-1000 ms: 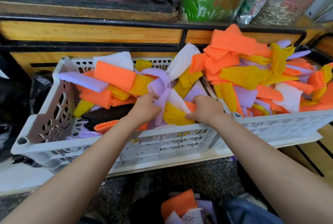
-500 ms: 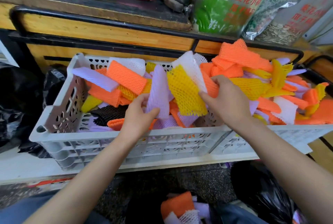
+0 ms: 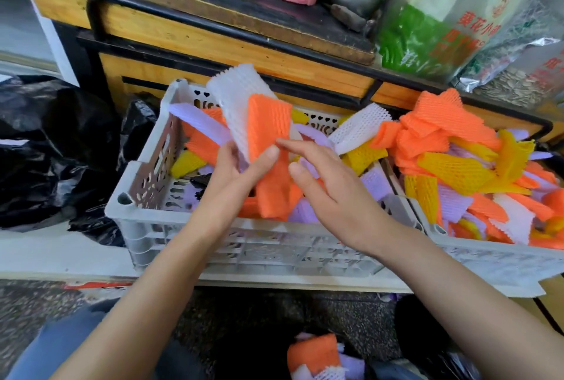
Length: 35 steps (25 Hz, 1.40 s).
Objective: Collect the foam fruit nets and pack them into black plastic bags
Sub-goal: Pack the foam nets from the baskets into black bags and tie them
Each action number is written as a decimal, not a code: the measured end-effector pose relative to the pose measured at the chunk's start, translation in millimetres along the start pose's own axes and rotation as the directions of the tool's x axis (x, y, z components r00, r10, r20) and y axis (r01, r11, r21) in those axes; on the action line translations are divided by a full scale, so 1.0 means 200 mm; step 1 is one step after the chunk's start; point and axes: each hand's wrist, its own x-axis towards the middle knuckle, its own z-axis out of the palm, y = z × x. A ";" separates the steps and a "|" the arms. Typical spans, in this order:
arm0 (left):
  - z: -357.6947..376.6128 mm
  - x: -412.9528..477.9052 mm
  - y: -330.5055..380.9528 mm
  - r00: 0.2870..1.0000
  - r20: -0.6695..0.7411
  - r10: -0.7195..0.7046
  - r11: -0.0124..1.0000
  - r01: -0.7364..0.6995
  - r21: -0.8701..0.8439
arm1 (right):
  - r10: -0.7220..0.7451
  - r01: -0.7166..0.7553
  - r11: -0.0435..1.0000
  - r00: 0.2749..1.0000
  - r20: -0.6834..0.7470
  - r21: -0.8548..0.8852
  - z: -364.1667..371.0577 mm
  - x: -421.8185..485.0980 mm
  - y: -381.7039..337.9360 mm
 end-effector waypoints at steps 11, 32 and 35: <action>-0.37 0.01 0.01 0.939 -0.344 0.016 0.993 0.026 0.118 | 0.322 -0.457 0.870 0.812 0.487 0.186 0.22 0.26 0.16; -0.20 -0.14 -0.04 0.985 -0.141 0.096 0.954 -0.050 0.295 | -0.066 0.056 0.990 0.995 -0.077 -0.129 0.05 -0.11 -0.16; -0.09 -0.26 -0.05 0.994 -0.022 0.109 0.983 -0.104 0.152 | -0.029 0.026 0.995 0.999 -0.028 -0.100 0.04 -0.25 -0.14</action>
